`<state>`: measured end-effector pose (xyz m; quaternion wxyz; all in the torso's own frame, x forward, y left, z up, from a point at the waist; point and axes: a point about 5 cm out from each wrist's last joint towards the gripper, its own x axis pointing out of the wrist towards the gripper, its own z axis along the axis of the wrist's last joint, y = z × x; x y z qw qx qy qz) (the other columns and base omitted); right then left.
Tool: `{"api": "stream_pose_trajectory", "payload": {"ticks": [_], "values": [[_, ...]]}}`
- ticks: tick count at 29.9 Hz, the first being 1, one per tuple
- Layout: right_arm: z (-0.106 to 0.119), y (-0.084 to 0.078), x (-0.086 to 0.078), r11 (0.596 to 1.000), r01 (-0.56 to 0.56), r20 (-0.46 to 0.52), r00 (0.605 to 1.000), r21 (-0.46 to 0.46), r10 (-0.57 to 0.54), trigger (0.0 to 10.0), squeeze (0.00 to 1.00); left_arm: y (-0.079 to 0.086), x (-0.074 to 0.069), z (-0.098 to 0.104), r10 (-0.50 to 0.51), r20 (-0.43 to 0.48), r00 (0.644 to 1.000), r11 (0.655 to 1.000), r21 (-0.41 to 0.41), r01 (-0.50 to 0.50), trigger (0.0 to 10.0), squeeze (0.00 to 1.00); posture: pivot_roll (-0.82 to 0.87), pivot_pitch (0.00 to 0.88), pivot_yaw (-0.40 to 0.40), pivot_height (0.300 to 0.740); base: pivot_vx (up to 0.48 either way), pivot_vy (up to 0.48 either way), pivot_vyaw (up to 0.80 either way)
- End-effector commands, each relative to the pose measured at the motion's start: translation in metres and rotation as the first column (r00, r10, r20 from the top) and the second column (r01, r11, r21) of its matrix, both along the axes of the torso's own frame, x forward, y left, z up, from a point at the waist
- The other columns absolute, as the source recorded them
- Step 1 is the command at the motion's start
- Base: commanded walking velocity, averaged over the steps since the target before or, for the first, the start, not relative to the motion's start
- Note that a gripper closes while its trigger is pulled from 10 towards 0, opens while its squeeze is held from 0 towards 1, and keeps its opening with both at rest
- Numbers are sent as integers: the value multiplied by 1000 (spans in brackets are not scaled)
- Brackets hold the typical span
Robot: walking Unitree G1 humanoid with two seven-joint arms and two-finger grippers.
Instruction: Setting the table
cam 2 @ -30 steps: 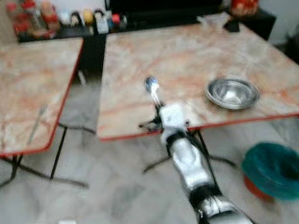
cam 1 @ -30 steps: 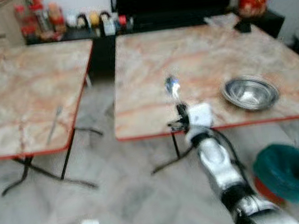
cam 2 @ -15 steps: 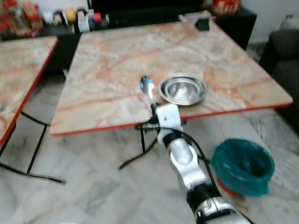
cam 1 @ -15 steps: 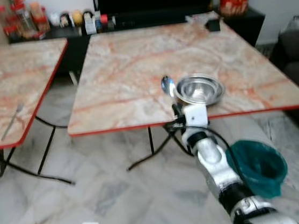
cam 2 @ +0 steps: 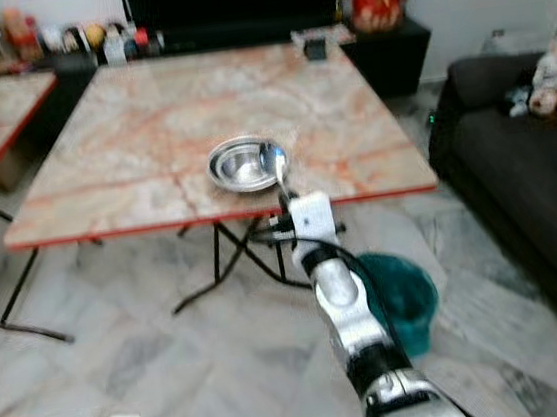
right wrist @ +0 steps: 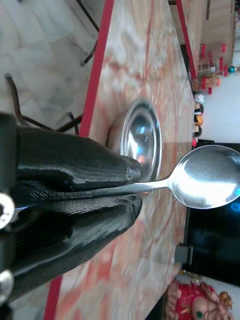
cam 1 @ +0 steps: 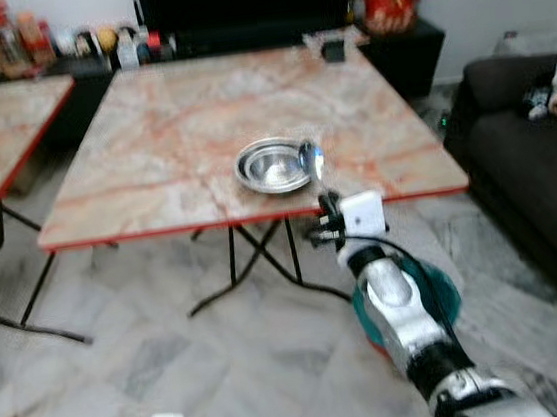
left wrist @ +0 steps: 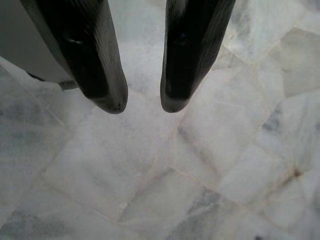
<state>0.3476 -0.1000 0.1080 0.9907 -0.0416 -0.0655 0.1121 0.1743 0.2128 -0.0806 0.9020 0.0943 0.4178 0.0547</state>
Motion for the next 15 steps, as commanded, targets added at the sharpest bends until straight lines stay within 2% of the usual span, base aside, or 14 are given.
{"api": "stream_pose_trajectory", "payload": {"ticks": [1, 5, 15], "values": [[-1, -5, 0, 1000, 17, -9, 1000, 9, -17, 10000, 0, -4, -6, -3, 25, -7, 1000, 999, -35, -25, 10000, 0, -17, 0, 21, 727, 0, 0, 0], [-1, -5, 0, 1000, 17, -13, 1000, 9, -17, 10000, 0, -3, -8, -4, 26, -22, 999, 999, -23, -27, 10000, 0, -11, 0, 19, 727, 0, 0, 0], [-1, -7, 2, 999, 40, -34, 999, 29, -39, 10000, 0, 0, -11, -5, 33, -31, 999, 999, -18, -34, 10000, 0, -12, 0, 25, 727, 405, 0, 0]]}}
